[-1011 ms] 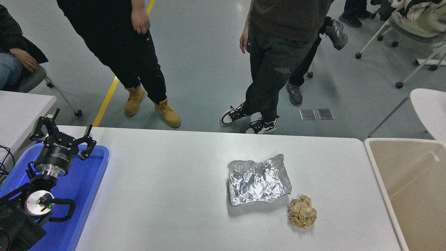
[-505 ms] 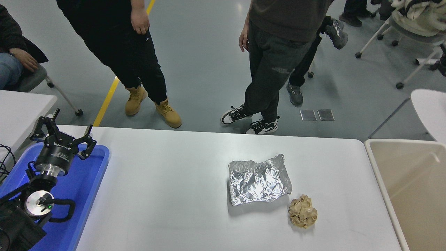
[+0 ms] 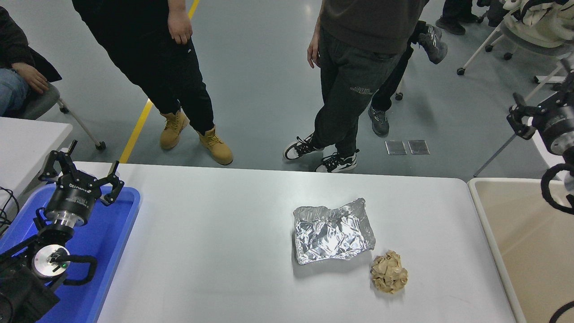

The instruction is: Clean the table surface

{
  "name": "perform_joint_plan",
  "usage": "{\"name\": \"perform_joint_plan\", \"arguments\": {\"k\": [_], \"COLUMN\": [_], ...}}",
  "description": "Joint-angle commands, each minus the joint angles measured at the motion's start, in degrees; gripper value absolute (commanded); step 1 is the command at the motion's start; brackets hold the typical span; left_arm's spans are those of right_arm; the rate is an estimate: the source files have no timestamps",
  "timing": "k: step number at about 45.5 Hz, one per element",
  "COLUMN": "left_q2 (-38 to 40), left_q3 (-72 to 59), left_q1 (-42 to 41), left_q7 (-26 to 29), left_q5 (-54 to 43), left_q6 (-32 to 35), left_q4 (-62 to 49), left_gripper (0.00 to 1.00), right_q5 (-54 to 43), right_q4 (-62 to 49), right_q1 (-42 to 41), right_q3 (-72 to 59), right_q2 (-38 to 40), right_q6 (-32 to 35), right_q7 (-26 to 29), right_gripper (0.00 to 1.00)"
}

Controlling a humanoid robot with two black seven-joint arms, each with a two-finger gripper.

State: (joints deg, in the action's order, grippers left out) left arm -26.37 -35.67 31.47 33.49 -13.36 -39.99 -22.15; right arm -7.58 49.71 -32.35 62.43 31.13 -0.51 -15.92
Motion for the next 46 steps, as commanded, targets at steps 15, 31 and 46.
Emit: {"name": "perform_joint_plan", "arguments": {"k": [15, 31, 46], "left_q2": [0.0, 0.0, 0.0], "left_q3": [-0.02, -0.02, -0.02], "left_q1": [0.0, 0.0, 0.0], "left_q7": [0.0, 0.0, 0.0], "left_q5": [0.0, 0.0, 0.0], "left_q6": [0.0, 0.0, 0.0], "left_q4": [0.0, 0.0, 0.0], "left_gripper": [1.0, 1.0, 1.0], "right_q5": [-1.03, -1.03, -1.2], "right_q4": [0.04, -3.13, -10.68], "right_q1": [4.67, 2.47, -7.1], "right_q3": [0.32, 0.06, -11.18], "right_q2": [-3.8, -3.36, 1.21], "right_q6": [-0.02, -0.11, -0.11], "right_q7": [-2.36, -2.36, -2.27], "right_gripper": [0.99, 0.99, 0.99]}}
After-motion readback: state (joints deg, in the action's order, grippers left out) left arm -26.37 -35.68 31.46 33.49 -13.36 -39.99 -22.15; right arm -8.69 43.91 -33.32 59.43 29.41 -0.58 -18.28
